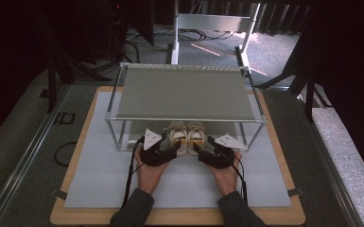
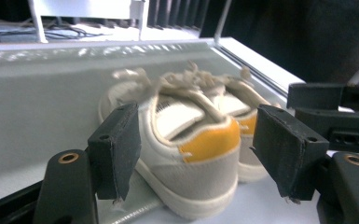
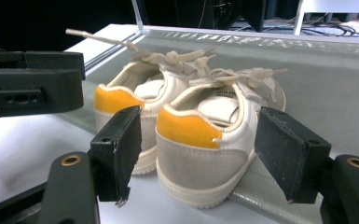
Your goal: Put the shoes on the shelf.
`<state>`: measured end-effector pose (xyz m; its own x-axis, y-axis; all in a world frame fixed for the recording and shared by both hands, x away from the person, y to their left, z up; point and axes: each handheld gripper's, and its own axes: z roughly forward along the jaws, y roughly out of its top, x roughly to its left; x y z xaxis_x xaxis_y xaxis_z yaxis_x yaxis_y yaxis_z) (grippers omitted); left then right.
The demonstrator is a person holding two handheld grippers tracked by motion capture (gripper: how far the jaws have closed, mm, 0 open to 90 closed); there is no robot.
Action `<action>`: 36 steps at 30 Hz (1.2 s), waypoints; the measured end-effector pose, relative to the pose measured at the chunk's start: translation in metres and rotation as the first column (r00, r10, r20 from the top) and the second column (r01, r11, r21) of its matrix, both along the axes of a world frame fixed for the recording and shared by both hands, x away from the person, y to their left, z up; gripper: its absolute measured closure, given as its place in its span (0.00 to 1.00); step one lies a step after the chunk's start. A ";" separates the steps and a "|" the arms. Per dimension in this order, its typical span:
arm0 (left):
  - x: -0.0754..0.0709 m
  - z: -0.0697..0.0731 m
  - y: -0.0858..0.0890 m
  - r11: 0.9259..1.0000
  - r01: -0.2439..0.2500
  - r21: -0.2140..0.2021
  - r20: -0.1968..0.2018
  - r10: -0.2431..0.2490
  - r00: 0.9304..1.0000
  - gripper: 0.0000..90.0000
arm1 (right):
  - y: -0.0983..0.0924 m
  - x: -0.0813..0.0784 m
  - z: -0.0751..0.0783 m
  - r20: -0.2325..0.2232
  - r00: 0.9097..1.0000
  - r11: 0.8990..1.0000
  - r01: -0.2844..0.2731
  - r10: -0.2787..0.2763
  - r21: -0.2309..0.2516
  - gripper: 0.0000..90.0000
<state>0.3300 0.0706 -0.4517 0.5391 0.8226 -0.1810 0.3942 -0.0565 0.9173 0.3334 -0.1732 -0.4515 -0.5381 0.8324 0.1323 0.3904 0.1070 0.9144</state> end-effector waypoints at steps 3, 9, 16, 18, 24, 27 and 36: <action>-0.001 -0.005 -0.001 1.000 0.009 0.027 -0.017 -0.009 1.000 0.32 | 0.001 -0.001 -0.003 -0.016 1.000 1.000 -0.001 0.000 -0.017 0.34; 0.000 -0.013 -0.004 0.999 0.001 0.052 -0.044 0.002 0.999 0.31 | 0.003 -0.001 -0.012 -0.039 0.999 0.999 -0.001 0.000 -0.039 0.33; 0.003 -0.018 -0.008 0.996 0.014 0.087 -0.063 -0.008 0.998 0.30 | 0.005 0.001 -0.018 -0.064 0.998 0.998 0.007 -0.012 -0.064 0.33; 0.005 -0.020 -0.010 0.995 0.015 0.097 -0.078 -0.007 0.997 0.30 | 0.005 0.003 -0.020 -0.073 0.997 0.998 0.013 -0.018 -0.062 0.33; 0.013 -0.025 -0.016 0.994 0.029 0.107 -0.118 -0.017 0.993 0.29 | 0.005 0.009 -0.025 -0.106 0.994 0.998 0.013 -0.019 -0.055 0.34; 0.014 -0.025 -0.017 0.993 0.028 0.111 -0.120 -0.015 0.993 0.29 | 0.007 0.010 -0.026 -0.110 0.994 0.999 0.003 -0.009 -0.051 0.36; 0.020 -0.021 -0.016 0.996 0.018 0.082 -0.142 -0.007 0.990 0.31 | 0.008 0.013 -0.024 -0.130 0.991 0.999 0.014 -0.018 -0.034 0.37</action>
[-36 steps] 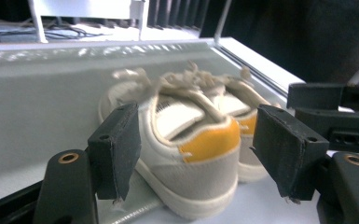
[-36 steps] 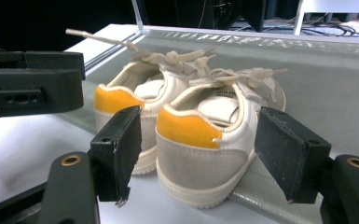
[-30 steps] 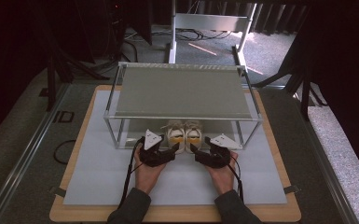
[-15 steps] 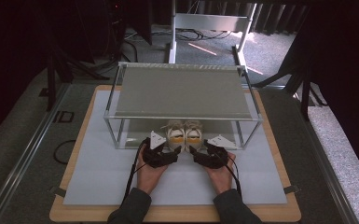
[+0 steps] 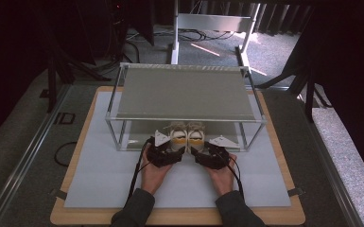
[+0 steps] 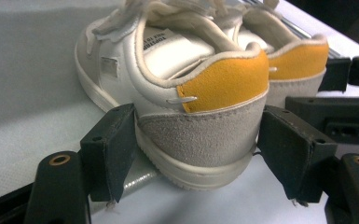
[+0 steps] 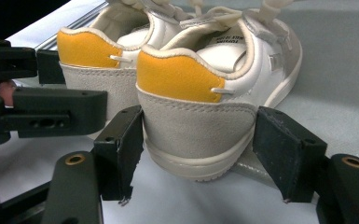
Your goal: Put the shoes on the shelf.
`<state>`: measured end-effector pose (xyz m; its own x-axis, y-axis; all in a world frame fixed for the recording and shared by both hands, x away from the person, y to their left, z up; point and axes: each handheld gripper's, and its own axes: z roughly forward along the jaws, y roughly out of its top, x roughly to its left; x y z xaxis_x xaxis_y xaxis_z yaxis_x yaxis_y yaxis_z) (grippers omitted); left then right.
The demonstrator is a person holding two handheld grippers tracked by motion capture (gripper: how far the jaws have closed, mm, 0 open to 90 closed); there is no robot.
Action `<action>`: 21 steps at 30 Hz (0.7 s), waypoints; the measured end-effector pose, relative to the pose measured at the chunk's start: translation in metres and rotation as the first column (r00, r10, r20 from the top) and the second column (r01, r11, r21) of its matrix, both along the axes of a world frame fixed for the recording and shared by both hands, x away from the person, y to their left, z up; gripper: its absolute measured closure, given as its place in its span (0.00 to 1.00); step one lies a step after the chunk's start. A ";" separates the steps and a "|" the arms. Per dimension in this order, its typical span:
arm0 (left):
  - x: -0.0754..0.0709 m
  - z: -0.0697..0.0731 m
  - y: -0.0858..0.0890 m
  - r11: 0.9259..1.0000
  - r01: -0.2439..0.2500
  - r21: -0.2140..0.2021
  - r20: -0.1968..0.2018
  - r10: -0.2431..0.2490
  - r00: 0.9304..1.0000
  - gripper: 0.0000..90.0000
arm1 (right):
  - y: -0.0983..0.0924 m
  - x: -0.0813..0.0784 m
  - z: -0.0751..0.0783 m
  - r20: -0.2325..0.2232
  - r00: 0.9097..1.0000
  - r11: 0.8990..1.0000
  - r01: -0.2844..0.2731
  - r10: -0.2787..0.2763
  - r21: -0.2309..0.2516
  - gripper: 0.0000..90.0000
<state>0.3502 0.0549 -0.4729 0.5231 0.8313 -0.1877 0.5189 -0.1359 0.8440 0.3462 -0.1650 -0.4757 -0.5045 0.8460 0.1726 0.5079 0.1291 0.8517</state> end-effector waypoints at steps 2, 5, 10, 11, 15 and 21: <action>0.002 0.002 0.000 1.000 -0.007 -0.004 -0.003 0.007 1.000 0.32 | 0.002 0.001 0.001 0.003 1.000 1.000 0.004 -0.004 -0.004 0.38; 0.007 0.003 0.001 1.000 -0.009 -0.008 -0.006 0.009 1.000 0.32 | 0.004 0.003 0.003 0.010 1.000 1.000 0.005 -0.005 -0.014 0.38; 0.013 0.005 0.001 1.000 -0.012 -0.014 -0.006 0.012 1.000 0.32 | 0.005 0.009 0.006 0.016 1.000 1.000 0.011 -0.011 -0.015 0.38; 0.014 0.005 0.001 1.000 -0.012 -0.013 -0.003 0.012 1.000 0.32 | 0.005 0.010 0.006 0.016 1.000 1.000 0.012 -0.012 -0.017 0.38; 0.019 0.003 -0.001 1.000 -0.024 -0.006 -0.004 0.024 1.000 0.32 | 0.005 0.015 0.005 0.016 1.000 1.000 0.016 -0.016 -0.021 0.38; 0.026 0.002 -0.004 0.999 -0.037 0.006 -0.005 0.037 0.999 0.32 | 0.006 0.021 0.004 0.014 1.000 0.999 0.021 -0.020 -0.035 0.38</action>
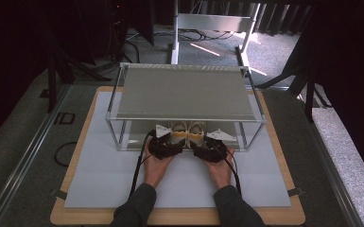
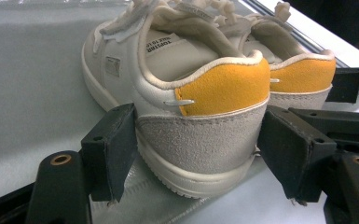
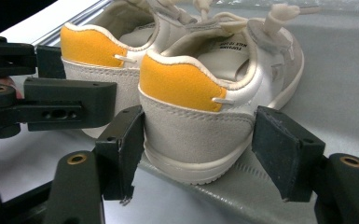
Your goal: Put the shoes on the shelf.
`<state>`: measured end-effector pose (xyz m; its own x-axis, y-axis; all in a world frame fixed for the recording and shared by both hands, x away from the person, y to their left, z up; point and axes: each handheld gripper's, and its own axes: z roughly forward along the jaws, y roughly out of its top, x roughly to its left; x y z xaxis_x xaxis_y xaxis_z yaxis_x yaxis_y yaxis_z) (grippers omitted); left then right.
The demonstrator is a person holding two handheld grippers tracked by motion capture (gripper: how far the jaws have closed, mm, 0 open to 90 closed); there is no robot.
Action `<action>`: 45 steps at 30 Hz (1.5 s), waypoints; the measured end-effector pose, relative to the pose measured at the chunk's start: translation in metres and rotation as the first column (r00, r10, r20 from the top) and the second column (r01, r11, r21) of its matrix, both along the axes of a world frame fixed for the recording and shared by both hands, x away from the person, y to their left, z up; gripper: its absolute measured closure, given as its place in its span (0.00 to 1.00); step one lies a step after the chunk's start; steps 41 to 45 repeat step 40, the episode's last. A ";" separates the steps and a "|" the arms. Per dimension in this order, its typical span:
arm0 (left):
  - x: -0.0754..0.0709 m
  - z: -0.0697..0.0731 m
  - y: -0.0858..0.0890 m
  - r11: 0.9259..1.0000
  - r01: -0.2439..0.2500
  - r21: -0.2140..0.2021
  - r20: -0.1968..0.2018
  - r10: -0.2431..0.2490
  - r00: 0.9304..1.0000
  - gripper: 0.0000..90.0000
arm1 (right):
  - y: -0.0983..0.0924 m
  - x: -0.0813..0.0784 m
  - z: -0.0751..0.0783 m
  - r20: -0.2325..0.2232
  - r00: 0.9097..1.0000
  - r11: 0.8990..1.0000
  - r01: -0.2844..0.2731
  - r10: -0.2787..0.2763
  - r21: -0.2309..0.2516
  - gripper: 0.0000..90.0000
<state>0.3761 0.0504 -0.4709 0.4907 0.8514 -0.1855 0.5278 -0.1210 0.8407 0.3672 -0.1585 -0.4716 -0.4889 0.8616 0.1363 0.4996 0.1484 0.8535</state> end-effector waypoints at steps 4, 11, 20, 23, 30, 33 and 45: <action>0.006 0.000 -0.002 1.000 -0.001 0.013 -0.007 0.001 1.000 0.32 | 0.000 0.006 -0.001 0.002 1.000 1.000 0.010 -0.010 -0.008 0.38; 0.007 -0.005 -0.003 1.000 -0.012 0.015 -0.028 0.012 1.000 0.31 | 0.002 0.007 -0.005 0.000 1.000 1.000 0.016 -0.016 -0.025 0.38; 0.004 -0.005 0.000 0.999 -0.011 0.036 -0.021 0.012 1.000 0.29 | 0.000 0.003 -0.003 0.002 1.000 0.999 0.009 -0.009 -0.032 0.37; -0.003 -0.005 0.006 1.000 -0.021 0.023 -0.017 0.021 1.000 0.29 | -0.004 -0.003 -0.001 0.011 1.000 0.999 0.002 -0.001 -0.037 0.37; -0.029 0.000 0.021 0.999 0.022 0.029 -0.008 -0.022 1.000 0.29 | -0.010 -0.025 0.007 0.023 0.999 0.997 -0.038 0.040 -0.063 0.37; -0.042 0.000 0.028 0.998 0.052 0.039 -0.004 -0.052 0.999 0.29 | -0.013 -0.037 0.011 0.035 0.997 0.995 -0.066 0.068 -0.078 0.37; -0.063 -0.006 0.050 0.994 0.040 0.098 0.010 -0.041 0.999 0.29 | -0.029 -0.054 0.009 0.034 0.997 0.993 -0.067 0.070 -0.098 0.37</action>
